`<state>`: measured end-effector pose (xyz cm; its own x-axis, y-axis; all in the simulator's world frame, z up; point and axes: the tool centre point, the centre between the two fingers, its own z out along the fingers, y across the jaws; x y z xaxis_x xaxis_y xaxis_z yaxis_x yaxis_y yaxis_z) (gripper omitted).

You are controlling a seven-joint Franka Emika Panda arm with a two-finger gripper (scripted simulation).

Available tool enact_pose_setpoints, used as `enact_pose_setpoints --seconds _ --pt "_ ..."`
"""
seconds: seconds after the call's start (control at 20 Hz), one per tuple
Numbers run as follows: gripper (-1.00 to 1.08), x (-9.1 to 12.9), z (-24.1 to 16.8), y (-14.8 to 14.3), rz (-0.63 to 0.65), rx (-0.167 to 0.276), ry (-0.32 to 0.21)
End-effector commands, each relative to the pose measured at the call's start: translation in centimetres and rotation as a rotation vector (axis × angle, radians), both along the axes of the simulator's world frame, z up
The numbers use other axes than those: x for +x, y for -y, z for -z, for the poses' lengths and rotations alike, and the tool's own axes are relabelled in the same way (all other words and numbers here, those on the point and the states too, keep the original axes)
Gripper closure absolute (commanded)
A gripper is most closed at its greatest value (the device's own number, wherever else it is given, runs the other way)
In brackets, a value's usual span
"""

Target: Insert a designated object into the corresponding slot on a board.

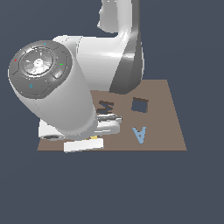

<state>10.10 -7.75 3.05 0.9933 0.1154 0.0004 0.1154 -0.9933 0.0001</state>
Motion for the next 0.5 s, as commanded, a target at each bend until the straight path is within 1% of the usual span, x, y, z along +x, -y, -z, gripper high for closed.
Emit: enact_pose_setpoints --seconds 0.0,0.45 --pt "1.08 -0.02 0.07 0.0 0.0 0.0 -0.001" --pt "1.08 0.01 -0.47 -0.01 0.0 0.0 0.0"
